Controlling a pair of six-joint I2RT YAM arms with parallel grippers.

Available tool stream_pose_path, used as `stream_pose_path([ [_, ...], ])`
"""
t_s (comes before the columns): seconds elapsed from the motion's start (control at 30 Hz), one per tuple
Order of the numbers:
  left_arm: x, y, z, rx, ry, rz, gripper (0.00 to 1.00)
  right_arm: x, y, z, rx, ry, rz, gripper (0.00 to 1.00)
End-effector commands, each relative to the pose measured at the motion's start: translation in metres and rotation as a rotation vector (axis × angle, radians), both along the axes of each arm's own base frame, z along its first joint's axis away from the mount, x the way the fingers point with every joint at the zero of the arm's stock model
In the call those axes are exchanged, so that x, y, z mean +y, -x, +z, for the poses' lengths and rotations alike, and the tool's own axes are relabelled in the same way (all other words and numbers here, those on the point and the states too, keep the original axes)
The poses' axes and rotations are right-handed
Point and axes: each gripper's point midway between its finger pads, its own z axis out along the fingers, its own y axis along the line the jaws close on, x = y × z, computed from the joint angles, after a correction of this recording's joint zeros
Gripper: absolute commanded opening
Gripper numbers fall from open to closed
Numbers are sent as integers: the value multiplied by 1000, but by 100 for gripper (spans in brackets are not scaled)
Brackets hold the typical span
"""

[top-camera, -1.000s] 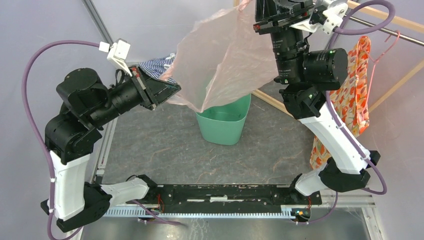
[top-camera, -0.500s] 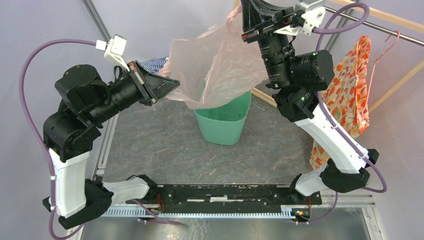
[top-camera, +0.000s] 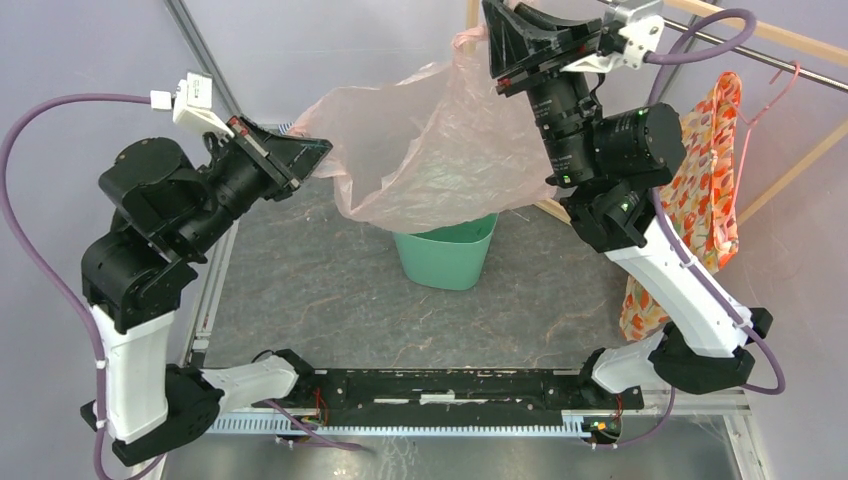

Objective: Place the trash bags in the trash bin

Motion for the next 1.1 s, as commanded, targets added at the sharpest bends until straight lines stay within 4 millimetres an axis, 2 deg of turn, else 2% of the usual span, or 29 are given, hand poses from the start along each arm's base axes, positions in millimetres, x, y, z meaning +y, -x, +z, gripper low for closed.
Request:
stream_pose_path([
  [0.0, 6, -41, -8, -1, -15, 161, 2, 3, -2, -16, 76, 47, 10, 35],
  [0.17, 4, -77, -21, 15, -98, 245, 2, 2, 8, -35, 127, 92, 62, 67],
  [0.27, 10, -97, -29, 31, -123, 275, 2, -4, 20, -44, 155, 104, 106, 83],
  [0.4, 19, -118, -43, 61, -122, 268, 2, -16, 36, -52, 201, 125, 144, 97],
  [0.53, 26, -130, -59, 87, -122, 260, 2, -29, 47, -62, 242, 143, 154, 98],
  [0.63, 32, -132, -60, 74, -121, 262, 2, -46, 44, -83, 319, 163, 88, 98],
  [0.77, 34, -133, -67, 76, -145, 258, 2, -85, 28, -134, 460, 206, -135, 97],
  [0.87, 33, -132, -69, 74, -154, 243, 2, -121, 13, -180, 585, 269, -383, 91],
  [0.93, 32, -132, -71, 74, -159, 234, 2, -142, 6, -203, 658, 328, -558, 87],
  [1.07, 29, -128, -72, 50, -161, 211, 2, -148, -10, -228, 719, 373, -664, 79],
])
